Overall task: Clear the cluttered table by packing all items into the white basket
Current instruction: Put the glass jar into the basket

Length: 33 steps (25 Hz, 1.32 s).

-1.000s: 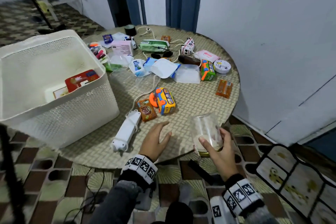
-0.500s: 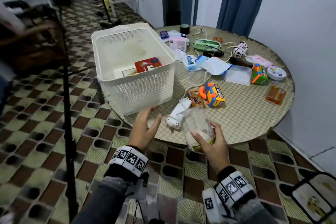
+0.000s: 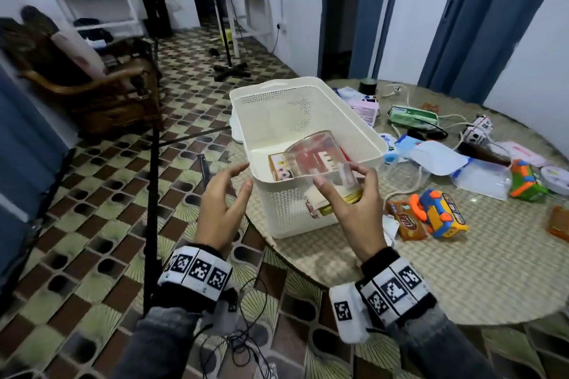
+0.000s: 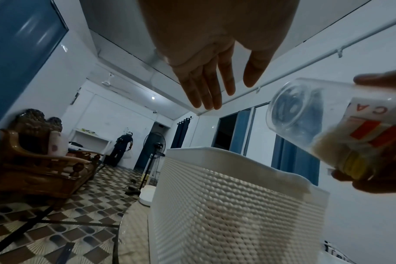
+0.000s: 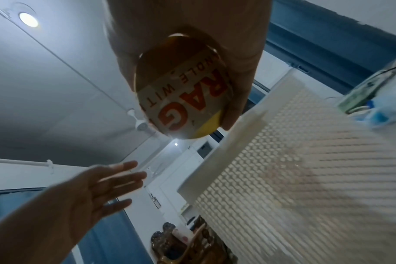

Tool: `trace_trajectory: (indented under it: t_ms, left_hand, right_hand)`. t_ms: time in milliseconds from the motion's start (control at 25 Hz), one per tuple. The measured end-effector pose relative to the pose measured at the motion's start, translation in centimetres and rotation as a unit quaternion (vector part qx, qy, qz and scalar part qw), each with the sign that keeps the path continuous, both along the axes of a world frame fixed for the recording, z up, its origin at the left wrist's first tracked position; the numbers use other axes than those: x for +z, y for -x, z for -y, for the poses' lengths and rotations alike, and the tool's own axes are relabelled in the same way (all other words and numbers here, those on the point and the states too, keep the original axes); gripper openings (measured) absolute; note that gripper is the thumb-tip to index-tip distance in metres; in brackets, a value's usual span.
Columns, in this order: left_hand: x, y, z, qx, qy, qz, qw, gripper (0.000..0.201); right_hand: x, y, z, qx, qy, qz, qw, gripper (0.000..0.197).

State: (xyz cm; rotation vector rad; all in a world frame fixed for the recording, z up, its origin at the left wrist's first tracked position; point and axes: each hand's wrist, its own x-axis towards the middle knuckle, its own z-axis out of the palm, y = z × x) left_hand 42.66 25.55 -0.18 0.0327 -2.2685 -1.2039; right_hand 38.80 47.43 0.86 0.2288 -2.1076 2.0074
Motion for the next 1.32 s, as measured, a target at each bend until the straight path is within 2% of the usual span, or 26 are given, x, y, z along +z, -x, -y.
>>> trace_trajectory:
  t_ms: [120, 400, 560, 680, 920, 1320]
  left_hand:
    - [0.8, 1.5, 2.6, -0.001, -0.003, -0.001, 1.0, 0.038]
    - [2.4, 7.0, 6.8, -0.012, -0.031, -0.013, 0.999, 0.032]
    - [2.8, 12.0, 9.2, -0.01, 0.009, -0.014, 1.0, 0.036]
    - [3.2, 15.9, 10.7, -0.02, 0.01, -0.006, 1.0, 0.031]
    - [3.6, 22.4, 12.7, -0.036, 0.012, 0.005, 0.999, 0.027]
    - [2.8, 32.8, 15.9, -0.089, 0.036, 0.031, 0.995, 0.025]
  right_hand:
    - [2.5, 2.6, 2.4, -0.004, -0.004, -0.008, 1.0, 0.052]
    - [7.5, 11.0, 7.9, -0.02, -0.001, -0.002, 1.0, 0.062]
    - [8.4, 16.7, 10.8, -0.015, 0.016, 0.024, 0.999, 0.071]
    - [8.4, 20.2, 12.3, -0.004, 0.023, 0.044, 0.999, 0.072]
    - [7.0, 25.1, 14.5, -0.013, 0.017, 0.086, 0.996, 0.056]
    - [2.9, 30.3, 16.6, -0.081, -0.027, 0.152, 0.985, 0.069]
